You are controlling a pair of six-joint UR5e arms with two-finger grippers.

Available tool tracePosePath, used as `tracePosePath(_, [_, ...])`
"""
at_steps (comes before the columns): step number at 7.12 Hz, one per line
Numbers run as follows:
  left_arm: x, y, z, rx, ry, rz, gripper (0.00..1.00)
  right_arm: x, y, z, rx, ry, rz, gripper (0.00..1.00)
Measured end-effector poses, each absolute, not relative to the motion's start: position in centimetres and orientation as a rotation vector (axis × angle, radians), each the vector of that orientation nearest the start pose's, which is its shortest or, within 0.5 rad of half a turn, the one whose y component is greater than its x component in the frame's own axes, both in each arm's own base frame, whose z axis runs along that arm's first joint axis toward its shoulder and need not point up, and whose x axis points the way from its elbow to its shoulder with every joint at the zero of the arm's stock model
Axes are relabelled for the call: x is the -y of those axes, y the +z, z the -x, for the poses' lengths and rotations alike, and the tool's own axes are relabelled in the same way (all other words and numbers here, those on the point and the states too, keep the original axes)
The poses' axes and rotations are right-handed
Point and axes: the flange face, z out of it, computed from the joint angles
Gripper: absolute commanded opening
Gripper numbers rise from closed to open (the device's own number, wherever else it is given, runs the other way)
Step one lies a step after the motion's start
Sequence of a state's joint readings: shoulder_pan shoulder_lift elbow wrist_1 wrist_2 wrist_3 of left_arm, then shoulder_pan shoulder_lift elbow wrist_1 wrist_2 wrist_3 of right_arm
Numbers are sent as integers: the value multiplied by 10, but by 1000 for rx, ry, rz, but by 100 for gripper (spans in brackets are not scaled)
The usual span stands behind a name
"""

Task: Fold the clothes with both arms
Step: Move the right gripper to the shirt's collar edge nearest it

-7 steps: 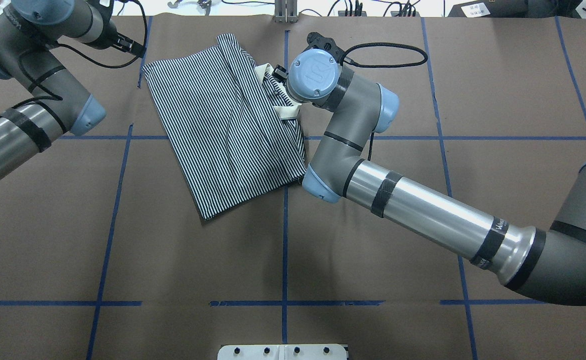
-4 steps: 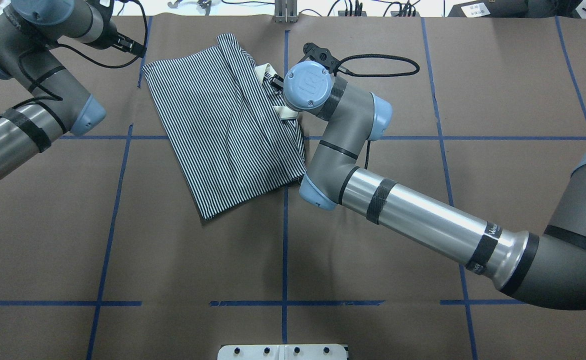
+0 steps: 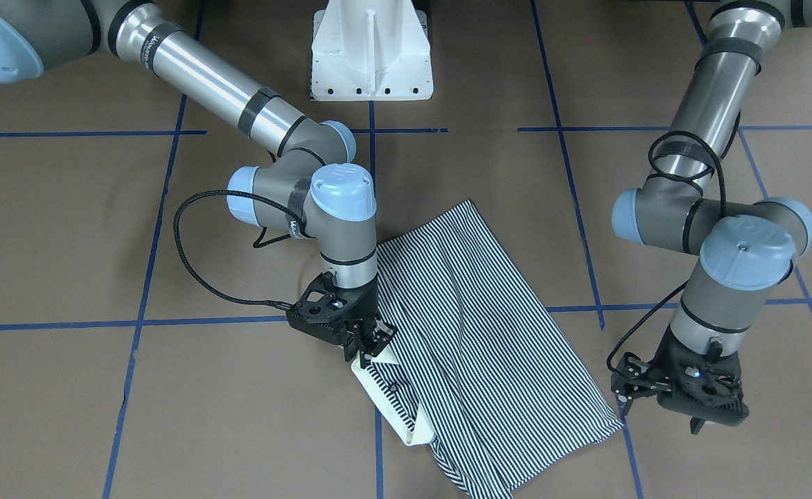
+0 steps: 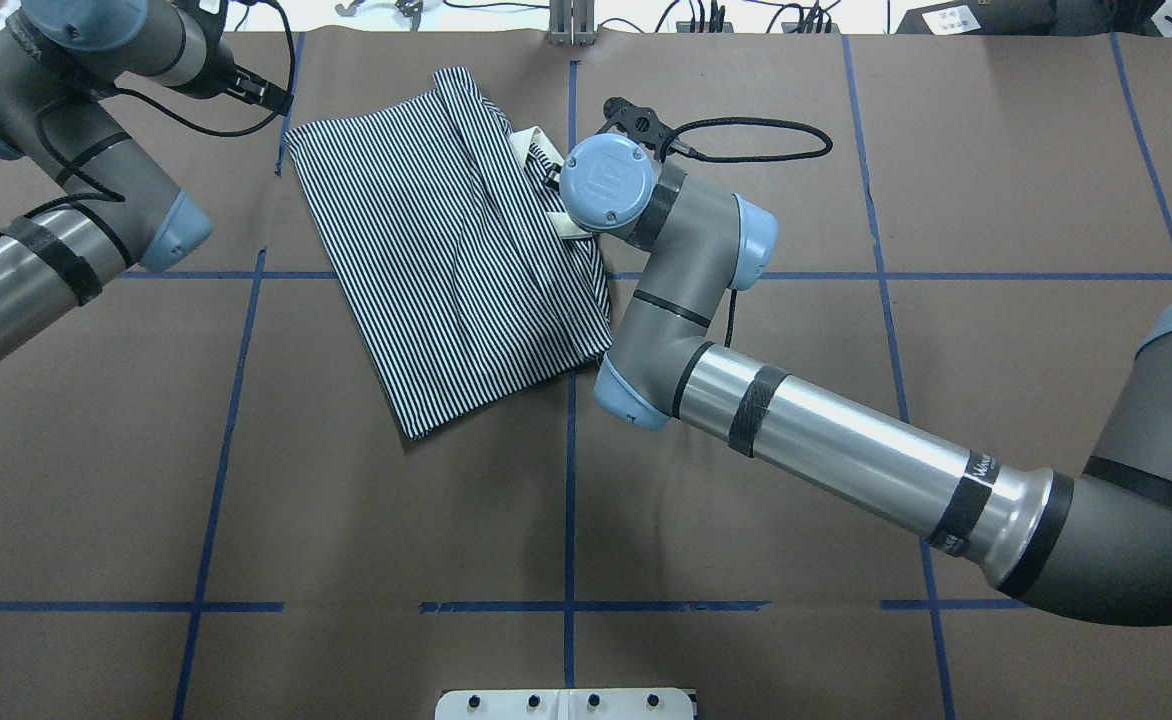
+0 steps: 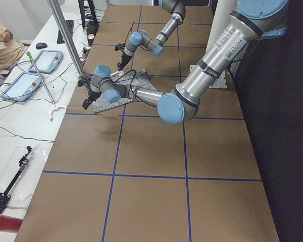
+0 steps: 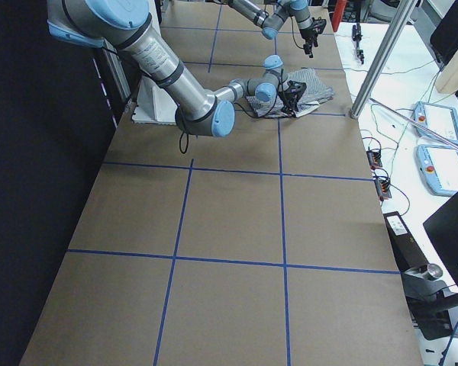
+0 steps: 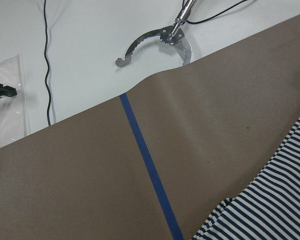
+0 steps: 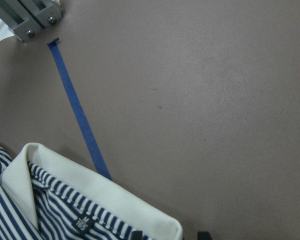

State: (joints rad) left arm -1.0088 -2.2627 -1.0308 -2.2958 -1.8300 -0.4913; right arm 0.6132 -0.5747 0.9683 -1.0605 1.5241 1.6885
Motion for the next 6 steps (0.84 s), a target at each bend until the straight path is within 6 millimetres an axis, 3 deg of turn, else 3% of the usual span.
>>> tracePosePath(2, [729, 418, -334, -658, 171, -636, 100, 604, 220, 609, 904, 686, -280, 0])
tracePosePath(3, [728, 417, -335, -662, 170, -639, 100, 595, 230, 597, 910, 683, -281, 0])
tracePosePath(4, [727, 418, -336, -666, 170, -644, 100, 578, 243, 589, 921, 676, -280, 0])
tracePosePath(6, [725, 418, -336, -677, 156, -645, 100, 518, 272, 576, 952, 646, -288, 0])
